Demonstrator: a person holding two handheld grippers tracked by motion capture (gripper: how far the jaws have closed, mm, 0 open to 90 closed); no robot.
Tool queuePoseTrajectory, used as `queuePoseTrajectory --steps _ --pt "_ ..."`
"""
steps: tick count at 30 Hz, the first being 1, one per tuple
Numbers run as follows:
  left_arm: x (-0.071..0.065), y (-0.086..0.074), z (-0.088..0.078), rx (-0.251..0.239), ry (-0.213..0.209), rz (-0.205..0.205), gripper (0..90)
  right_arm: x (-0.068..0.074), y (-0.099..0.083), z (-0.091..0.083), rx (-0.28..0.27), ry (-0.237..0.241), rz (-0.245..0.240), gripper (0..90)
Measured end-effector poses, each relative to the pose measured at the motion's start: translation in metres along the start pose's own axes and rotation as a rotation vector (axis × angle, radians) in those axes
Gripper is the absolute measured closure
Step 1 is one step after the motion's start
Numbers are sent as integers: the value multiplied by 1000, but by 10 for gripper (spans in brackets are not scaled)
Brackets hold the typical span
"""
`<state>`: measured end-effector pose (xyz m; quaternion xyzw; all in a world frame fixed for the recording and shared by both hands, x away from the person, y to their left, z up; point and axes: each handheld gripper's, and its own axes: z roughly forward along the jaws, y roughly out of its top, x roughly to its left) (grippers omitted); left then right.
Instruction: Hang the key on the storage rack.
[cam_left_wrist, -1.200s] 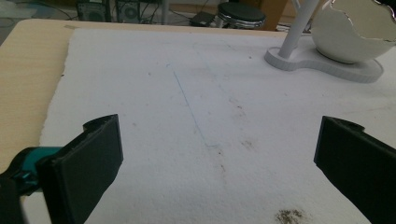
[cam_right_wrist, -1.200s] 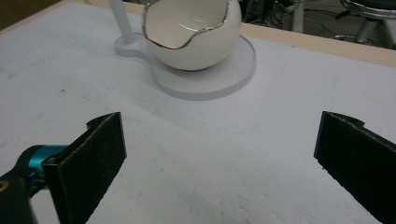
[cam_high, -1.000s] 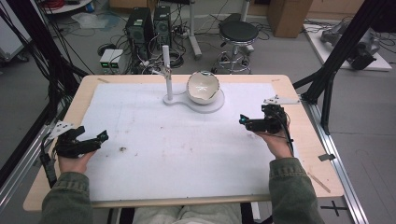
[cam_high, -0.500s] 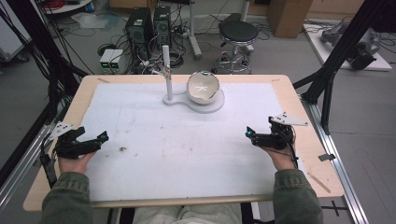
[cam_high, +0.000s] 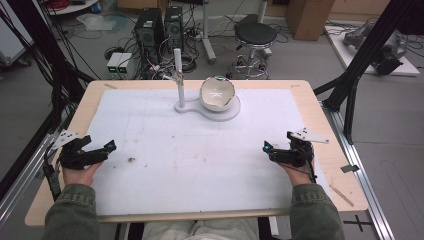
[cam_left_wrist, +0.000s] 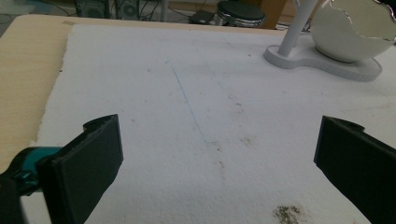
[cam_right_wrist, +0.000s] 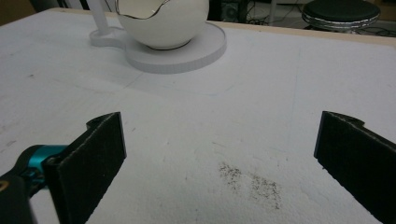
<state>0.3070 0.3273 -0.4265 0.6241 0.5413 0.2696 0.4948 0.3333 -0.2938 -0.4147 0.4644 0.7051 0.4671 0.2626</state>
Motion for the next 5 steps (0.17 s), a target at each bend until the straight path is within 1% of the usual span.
queuePoseTrajectory --steps 3,4,5 --pt "0 0 0 1 -1 0 17 -1 0 -1 -2 -12 2 11" --pt "0 0 1 5 -1 4 17 -4 0 -3 -16 -13 33 11" --pt "0 0 1 5 -1 4 17 -4 0 -3 -16 -13 33 11"
